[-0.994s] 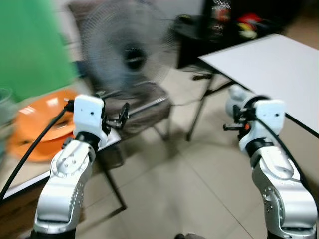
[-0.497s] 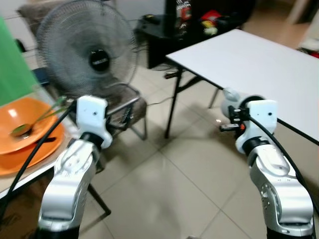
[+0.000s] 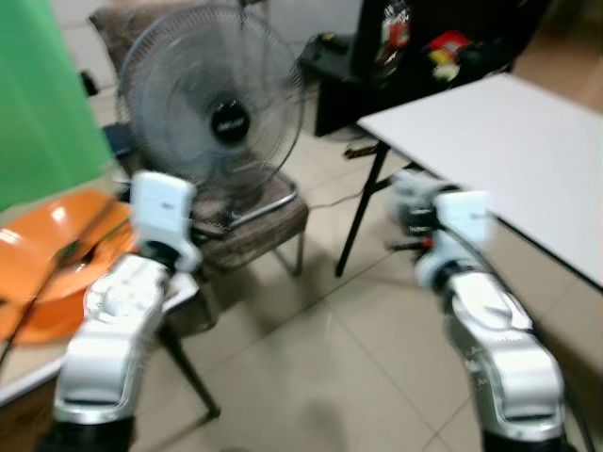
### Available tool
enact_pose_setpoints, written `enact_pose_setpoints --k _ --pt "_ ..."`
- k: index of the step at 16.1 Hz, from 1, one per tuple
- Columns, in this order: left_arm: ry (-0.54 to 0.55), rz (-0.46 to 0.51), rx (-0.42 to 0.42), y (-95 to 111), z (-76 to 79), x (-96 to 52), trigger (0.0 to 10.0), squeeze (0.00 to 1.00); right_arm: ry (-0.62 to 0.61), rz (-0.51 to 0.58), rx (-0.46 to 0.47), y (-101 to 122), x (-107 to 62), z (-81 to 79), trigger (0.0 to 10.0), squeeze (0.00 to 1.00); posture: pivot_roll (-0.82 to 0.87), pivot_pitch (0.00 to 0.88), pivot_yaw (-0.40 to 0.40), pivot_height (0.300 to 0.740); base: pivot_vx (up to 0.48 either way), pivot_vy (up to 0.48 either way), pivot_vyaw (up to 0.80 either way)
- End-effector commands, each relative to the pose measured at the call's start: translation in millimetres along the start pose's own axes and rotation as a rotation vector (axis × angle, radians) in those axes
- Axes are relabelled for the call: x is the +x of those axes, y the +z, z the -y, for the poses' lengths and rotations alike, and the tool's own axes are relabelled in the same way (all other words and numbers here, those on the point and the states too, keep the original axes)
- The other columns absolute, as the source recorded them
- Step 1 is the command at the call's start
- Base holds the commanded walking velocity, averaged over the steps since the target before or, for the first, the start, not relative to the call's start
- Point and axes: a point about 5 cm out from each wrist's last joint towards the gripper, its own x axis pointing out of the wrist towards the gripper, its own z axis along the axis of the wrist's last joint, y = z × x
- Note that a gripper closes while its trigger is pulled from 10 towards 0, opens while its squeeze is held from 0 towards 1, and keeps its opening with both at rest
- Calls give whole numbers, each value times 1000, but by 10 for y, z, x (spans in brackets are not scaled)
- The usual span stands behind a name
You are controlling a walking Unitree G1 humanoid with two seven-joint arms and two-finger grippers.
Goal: Setting the table
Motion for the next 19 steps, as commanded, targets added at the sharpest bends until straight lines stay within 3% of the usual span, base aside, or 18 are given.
enact_pose_setpoints --k 1,5,19 --pt "-40 8 -15 23 90 36 10000 0 -51 18 -25 39 -6 124 10000 0 106 0 -7 740 364 0 -800" --pt "-70 9 -8 27 101 56 10000 0 -66 22 -1 49 -16 145 10000 0 102 0 7 740 366 0 -706" --pt "-61 8 4 -5 90 45 10000 0 74 28 -60 85 55 60 10000 0 108 0 -25 740 351 0 0"
